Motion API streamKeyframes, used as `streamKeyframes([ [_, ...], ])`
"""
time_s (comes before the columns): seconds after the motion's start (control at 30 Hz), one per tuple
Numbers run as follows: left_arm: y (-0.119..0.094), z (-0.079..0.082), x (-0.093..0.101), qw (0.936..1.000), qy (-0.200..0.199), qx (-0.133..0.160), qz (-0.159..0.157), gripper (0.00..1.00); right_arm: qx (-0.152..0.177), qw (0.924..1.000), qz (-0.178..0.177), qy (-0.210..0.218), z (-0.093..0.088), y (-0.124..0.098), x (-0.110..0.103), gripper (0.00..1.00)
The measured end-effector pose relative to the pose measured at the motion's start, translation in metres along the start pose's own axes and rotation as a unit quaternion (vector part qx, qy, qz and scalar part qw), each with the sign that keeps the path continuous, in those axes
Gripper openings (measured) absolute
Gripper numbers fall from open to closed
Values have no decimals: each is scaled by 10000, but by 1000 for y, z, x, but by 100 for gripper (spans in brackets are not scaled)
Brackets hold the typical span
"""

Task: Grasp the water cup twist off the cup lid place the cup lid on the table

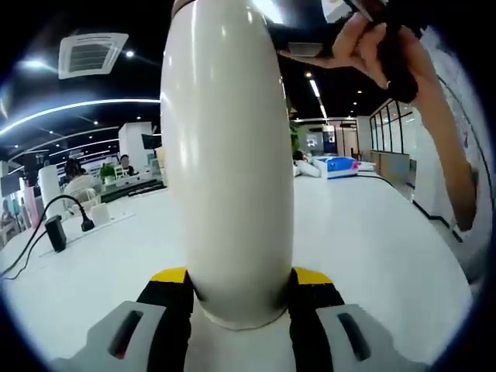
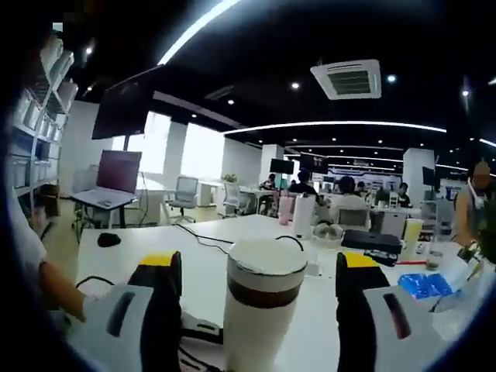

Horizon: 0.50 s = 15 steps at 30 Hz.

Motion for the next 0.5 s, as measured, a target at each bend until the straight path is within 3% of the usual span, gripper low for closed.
streamKeyframes([
  [0.17,0,0,0,10000,8,-2,-6,50,88,9975,-693,84,2,1,0,82],
  [0.3,0,0,0,10000,9,-3,-5,50,164,9956,-909,160,4,1,-4,83],
  [0.37,0,0,0,10000,11,-4,-5,50,352,9937,-981,413,5,-1,-6,78],
  [0.43,0,-1,0,10000,12,-6,-4,50,338,9942,-962,331,4,-1,-7,70],
  [0.5,0,-1,0,10000,13,-6,-5,50,248,9941,-1044,150,2,1,-6,68],
])
Point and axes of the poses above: the point that each gripper's makers call its tool centre point, and the gripper's own axes: y roughly forward along the fingers, x roughly to its right, z roughly out of its top, the point moved 8 cm from there along -y, roughly backward along the fingers, and after that the axes turned 14 degrees about -z, right-handed, at the moved point
